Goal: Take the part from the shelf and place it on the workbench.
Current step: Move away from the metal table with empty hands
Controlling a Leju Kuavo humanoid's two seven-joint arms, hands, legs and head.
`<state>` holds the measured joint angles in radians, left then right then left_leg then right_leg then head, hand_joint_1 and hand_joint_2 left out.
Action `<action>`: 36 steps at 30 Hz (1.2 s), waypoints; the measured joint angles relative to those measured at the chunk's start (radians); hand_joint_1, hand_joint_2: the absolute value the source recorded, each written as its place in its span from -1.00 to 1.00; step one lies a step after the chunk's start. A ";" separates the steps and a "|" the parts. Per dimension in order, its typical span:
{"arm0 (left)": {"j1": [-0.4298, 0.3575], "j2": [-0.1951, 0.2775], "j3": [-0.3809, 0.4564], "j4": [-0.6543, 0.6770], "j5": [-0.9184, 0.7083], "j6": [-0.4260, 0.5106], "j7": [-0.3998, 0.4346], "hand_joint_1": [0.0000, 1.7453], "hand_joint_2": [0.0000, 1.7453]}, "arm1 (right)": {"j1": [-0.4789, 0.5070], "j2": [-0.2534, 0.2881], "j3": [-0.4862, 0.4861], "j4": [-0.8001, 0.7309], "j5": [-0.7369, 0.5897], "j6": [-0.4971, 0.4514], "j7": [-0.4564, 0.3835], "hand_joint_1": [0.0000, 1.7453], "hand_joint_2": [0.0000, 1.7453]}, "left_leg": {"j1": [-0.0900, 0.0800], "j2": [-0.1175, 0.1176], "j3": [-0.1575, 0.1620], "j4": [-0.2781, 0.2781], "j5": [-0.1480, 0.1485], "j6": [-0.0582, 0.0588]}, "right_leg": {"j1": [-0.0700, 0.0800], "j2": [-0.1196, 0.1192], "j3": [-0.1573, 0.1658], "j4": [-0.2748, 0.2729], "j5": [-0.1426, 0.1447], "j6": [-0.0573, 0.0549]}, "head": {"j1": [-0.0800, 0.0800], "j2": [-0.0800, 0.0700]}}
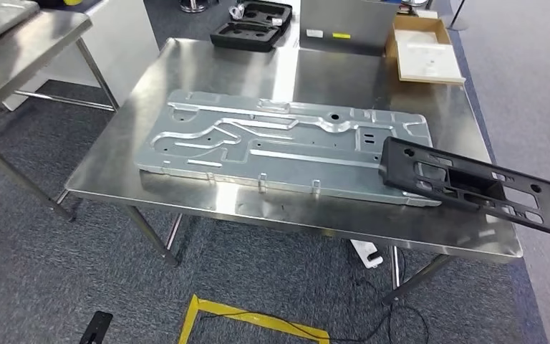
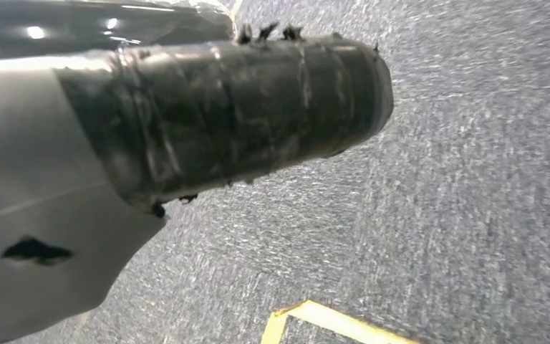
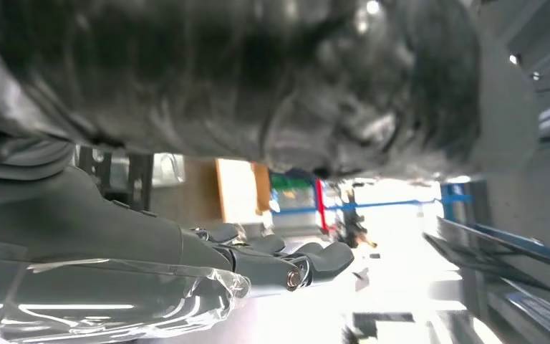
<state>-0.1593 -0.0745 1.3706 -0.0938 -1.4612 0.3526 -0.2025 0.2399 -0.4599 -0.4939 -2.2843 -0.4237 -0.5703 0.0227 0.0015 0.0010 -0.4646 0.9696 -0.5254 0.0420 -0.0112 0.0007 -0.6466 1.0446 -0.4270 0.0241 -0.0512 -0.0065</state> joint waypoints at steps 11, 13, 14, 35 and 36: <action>-0.005 -0.008 0.054 0.000 0.018 0.018 0.000 -1.00 -1.00 | -0.003 0.056 0.235 -0.003 0.389 -0.090 -0.055 -1.00 -1.00 | 0.003 0.006 -0.145 0.068 0.078 -0.010 | -0.001 0.002 0.160 -0.008 -0.107 0.006 | 0.004 0.000; -0.004 -0.008 0.058 0.000 0.018 0.020 0.002 -1.00 -1.00 | -0.002 0.061 0.272 -0.003 0.421 -0.101 -0.049 -1.00 -1.00 | 0.001 0.004 -0.155 0.072 0.092 -0.024 | 0.001 0.002 0.157 -0.025 -0.112 -0.009 | 0.003 0.000; -0.003 -0.008 0.059 0.000 0.018 0.020 0.003 -1.00 -1.00 | -0.001 0.063 0.287 -0.002 0.434 -0.107 -0.044 -1.00 -1.00 | 0.002 0.002 -0.160 0.076 0.089 -0.030 | -0.001 0.000 0.148 -0.025 -0.105 -0.017 | 0.003 0.000; -0.005 -0.010 0.079 0.000 0.005 0.019 -0.017 -1.00 -1.00 | 0.042 0.115 0.375 -0.001 0.452 -0.125 0.003 -1.00 -1.00 | 0.005 0.011 -0.066 0.008 0.042 0.019 | 0.002 0.002 -0.053 0.247 -0.173 0.005 | 0.005 0.000; -0.005 -0.010 0.080 0.000 0.001 0.012 -0.024 -1.00 -1.00 | 0.044 0.120 0.374 -0.001 0.454 -0.126 0.006 -1.00 -1.00 | 0.005 0.011 -0.079 0.010 0.052 0.018 | 0.001 0.001 -0.044 0.268 -0.154 0.008 | 0.005 0.000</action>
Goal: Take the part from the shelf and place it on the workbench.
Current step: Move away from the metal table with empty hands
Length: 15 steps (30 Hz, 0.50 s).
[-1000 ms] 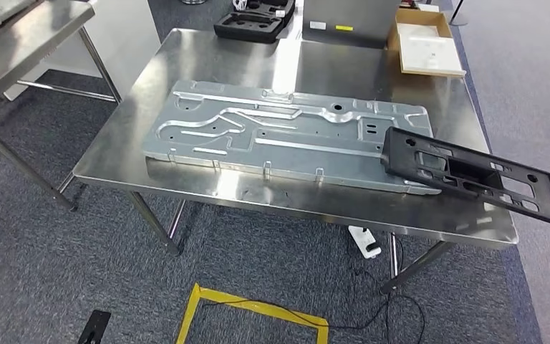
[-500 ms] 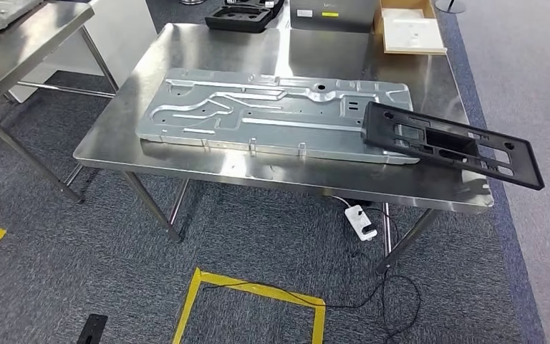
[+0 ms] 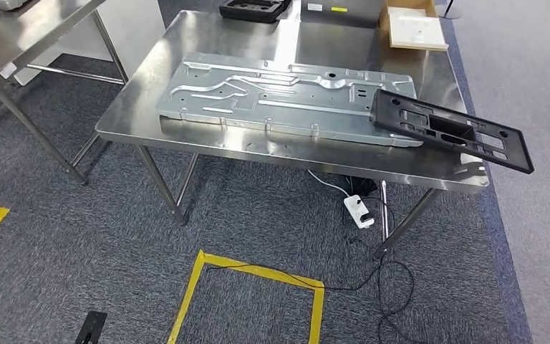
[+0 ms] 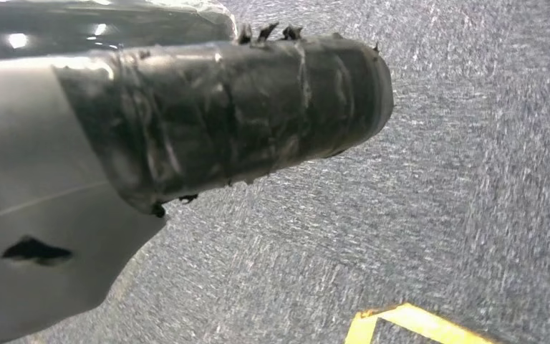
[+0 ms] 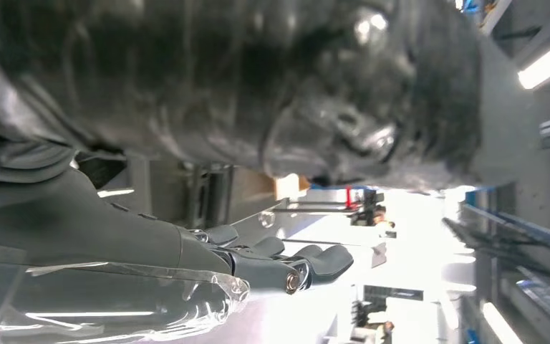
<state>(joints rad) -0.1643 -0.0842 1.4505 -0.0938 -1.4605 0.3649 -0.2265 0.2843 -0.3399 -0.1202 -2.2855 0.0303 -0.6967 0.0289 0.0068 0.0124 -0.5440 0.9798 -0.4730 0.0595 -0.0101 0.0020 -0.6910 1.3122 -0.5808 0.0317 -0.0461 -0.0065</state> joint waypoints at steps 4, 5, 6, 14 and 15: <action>0.000 -0.001 0.000 0.000 -0.008 -0.025 -0.031 -1.00 -1.00 | 0.004 0.012 -0.009 0.000 -0.035 -0.001 -0.015 -1.00 -1.00 | -0.001 0.007 -0.047 0.030 0.022 -0.014 | 0.001 -0.021 0.172 -0.208 0.072 -0.001 | 0.000 0.000; 0.000 -0.001 0.000 0.000 -0.009 -0.026 -0.034 -1.00 -1.00 | 0.004 0.015 -0.011 0.000 -0.051 -0.001 -0.026 -1.00 -1.00 | -0.003 0.009 -0.054 0.040 0.023 -0.019 | 0.002 -0.027 0.206 -0.266 0.057 -0.005 | 0.000 0.000; 0.001 -0.002 0.000 0.000 -0.011 -0.026 -0.035 -1.00 -1.00 | 0.005 0.017 -0.014 0.000 -0.066 -0.001 -0.039 -1.00 -1.00 | -0.004 0.012 -0.058 0.048 0.025 -0.024 | 0.004 -0.028 0.222 -0.301 0.041 -0.010 | -0.001 0.000; 0.003 -0.003 0.001 0.000 -0.016 -0.023 -0.035 -1.00 -1.00 | 0.023 0.041 -0.032 -0.001 -0.106 -0.001 -0.063 -1.00 -1.00 | 0.004 0.001 -0.135 0.290 -0.137 -0.066 | 0.002 0.002 0.190 -0.315 0.066 -0.045 | -0.010 0.000; 0.003 -0.003 0.001 0.000 -0.016 -0.023 -0.035 -1.00 -1.00 | 0.025 0.044 -0.033 -0.001 -0.108 -0.001 -0.063 -1.00 -1.00 | 0.004 0.000 -0.129 0.301 -0.133 -0.065 | 0.002 0.007 0.185 -0.313 0.068 -0.044 | -0.010 0.000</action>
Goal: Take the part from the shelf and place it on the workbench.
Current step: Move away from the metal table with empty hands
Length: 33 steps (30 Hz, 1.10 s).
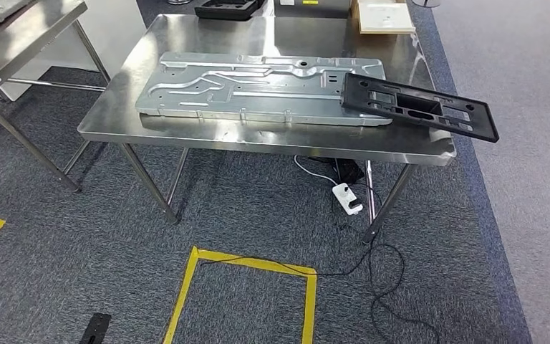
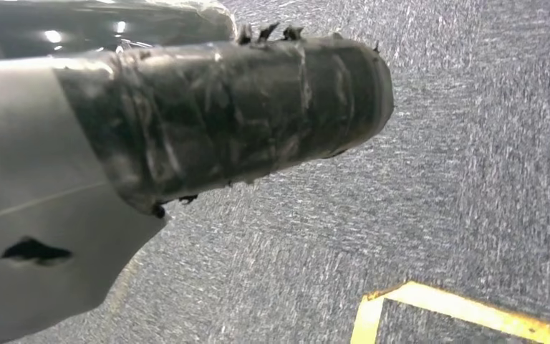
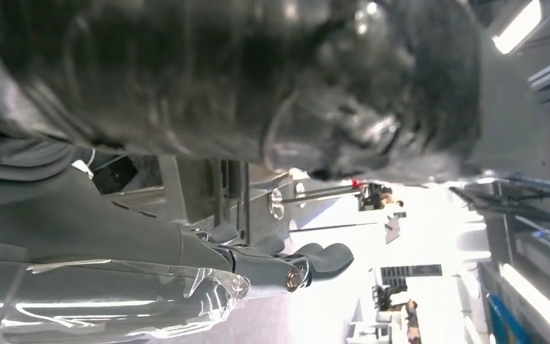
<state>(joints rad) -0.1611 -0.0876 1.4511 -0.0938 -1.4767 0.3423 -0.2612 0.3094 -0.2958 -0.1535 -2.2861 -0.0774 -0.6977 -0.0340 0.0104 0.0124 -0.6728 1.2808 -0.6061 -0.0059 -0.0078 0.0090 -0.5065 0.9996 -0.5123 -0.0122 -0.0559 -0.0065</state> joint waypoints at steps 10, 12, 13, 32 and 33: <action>0.000 -0.002 0.000 0.000 -0.002 0.000 0.003 -1.00 -1.00 | 0.008 0.008 -0.020 0.000 -0.018 0.000 -0.014 -1.00 -1.00 | 0.002 -0.023 0.170 -0.291 0.102 0.043 | 0.002 0.031 -0.039 0.042 -0.006 0.039 | 0.002 0.000; 0.000 -0.003 0.000 0.000 -0.002 0.000 0.003 -1.00 -1.00 | 0.009 0.008 -0.022 0.001 -0.020 0.000 -0.014 -1.00 -1.00 | 0.004 -0.009 0.168 -0.298 0.107 0.054 | 0.003 0.012 -0.092 0.149 -0.064 0.045 | 0.008 0.000; 0.001 -0.003 0.000 0.000 -0.002 0.000 0.003 -1.00 -1.00 | 0.009 0.008 -0.023 0.001 -0.021 0.000 -0.014 -1.00 -1.00 | 0.004 -0.003 0.165 -0.297 0.107 0.057 | 0.003 0.007 -0.126 0.217 -0.093 0.046 | 0.010 0.000; 0.001 -0.009 0.008 0.000 0.011 0.008 0.040 -1.00 -1.00 | 0.018 0.013 -0.031 0.001 -0.065 0.000 -0.050 -1.00 -1.00 | 0.000 -0.001 0.082 -0.046 -0.022 0.007 | 0.003 -0.008 -0.084 0.035 0.052 0.004 | -0.001 0.000; 0.001 -0.009 0.008 0.000 0.011 0.008 0.041 -1.00 -1.00 | 0.018 0.014 -0.032 0.001 -0.065 0.000 -0.050 -1.00 -1.00 | -0.001 -0.003 0.124 -0.117 0.009 0.014 | 0.004 -0.006 -0.086 0.036 0.055 0.005 | -0.001 0.000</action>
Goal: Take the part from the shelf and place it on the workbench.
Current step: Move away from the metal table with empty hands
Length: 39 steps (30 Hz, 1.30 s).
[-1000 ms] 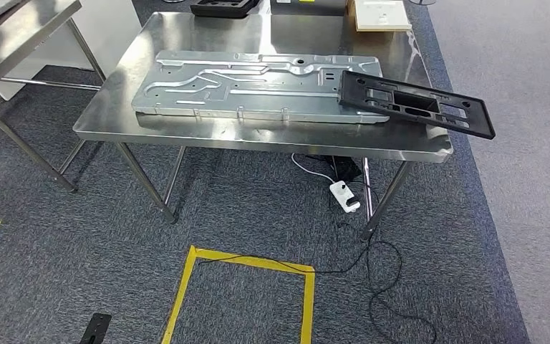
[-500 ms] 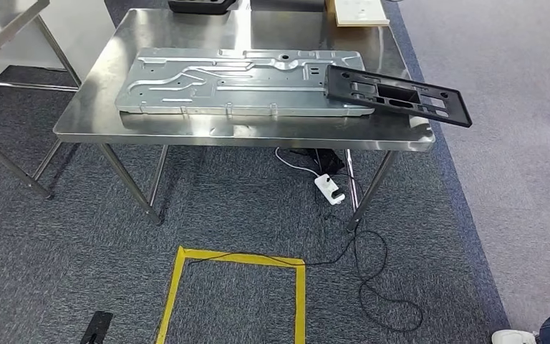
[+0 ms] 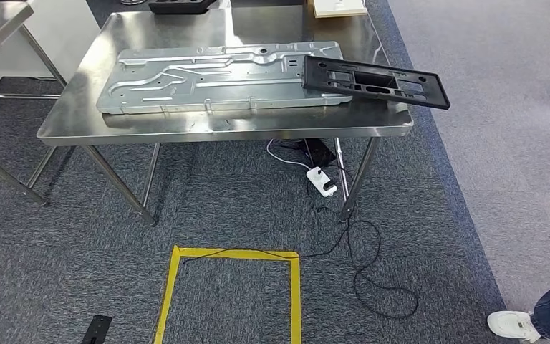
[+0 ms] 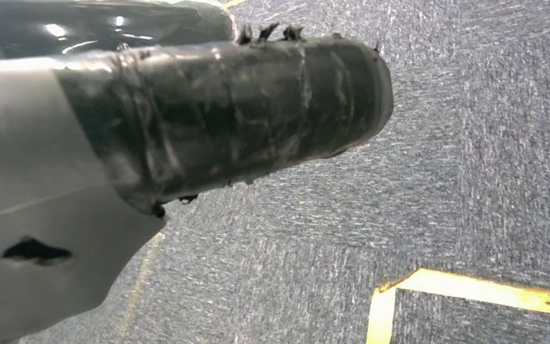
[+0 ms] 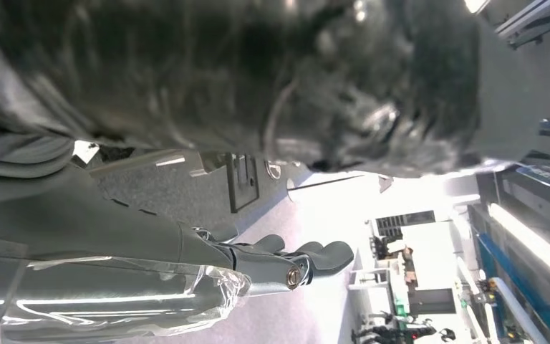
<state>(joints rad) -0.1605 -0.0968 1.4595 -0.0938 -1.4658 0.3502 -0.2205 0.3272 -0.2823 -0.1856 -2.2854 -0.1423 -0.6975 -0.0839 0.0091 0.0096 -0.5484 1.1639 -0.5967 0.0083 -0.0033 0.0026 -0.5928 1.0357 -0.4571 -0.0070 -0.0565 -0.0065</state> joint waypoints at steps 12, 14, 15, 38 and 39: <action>-0.003 -0.002 0.000 0.000 -0.006 0.000 0.004 -1.00 -1.00 | 0.002 -0.001 -0.012 0.001 0.000 0.000 0.003 -1.00 -1.00 | -0.005 0.007 -0.001 -0.168 0.123 0.057 | -0.005 0.004 -0.085 0.249 -0.171 0.050 | 0.008 0.000; -0.004 -0.002 0.000 0.000 -0.008 0.000 0.004 -1.00 -1.00 | 0.002 -0.001 -0.013 0.001 -0.002 0.000 0.005 -1.00 -1.00 | -0.005 0.008 -0.031 -0.155 0.135 0.054 | -0.006 0.003 -0.046 0.240 -0.143 0.053 | 0.008 0.000; -0.004 -0.002 0.000 0.000 -0.009 0.000 0.004 -1.00 -1.00 | 0.002 -0.001 -0.013 0.001 -0.003 0.000 0.005 -1.00 -1.00 | -0.005 0.008 -0.044 -0.147 0.140 0.052 | -0.007 0.002 0.000 0.182 -0.115 0.052 | 0.008 0.000; -0.005 -0.006 0.002 0.000 -0.015 0.005 0.008 -1.00 -1.00 | 0.013 0.001 -0.015 0.002 0.033 0.000 0.084 -1.00 -1.00 | 0.004 -0.008 0.084 -0.169 0.044 0.027 | -0.015 -0.004 -0.048 0.011 0.023 0.059 | 0.003 0.000; -0.004 -0.006 0.003 0.000 -0.015 0.006 0.008 -1.00 -1.00 | 0.016 0.003 -0.017 0.002 0.060 0.000 0.115 -1.00 -1.00 | 0.004 -0.003 0.071 -0.170 0.055 0.037 | -0.016 -0.003 -0.062 0.050 -0.021 0.060 | 0.005 0.000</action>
<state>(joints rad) -0.1648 -0.1030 1.4623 -0.0938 -1.4808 0.3560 -0.2126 0.3427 -0.2796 -0.2028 -2.2835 -0.0826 -0.6977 0.0312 0.0133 0.0061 -0.4772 0.9939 -0.5418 0.0450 -0.0191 -0.0007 -0.6553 1.0855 -0.4786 0.0535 -0.0514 -0.0063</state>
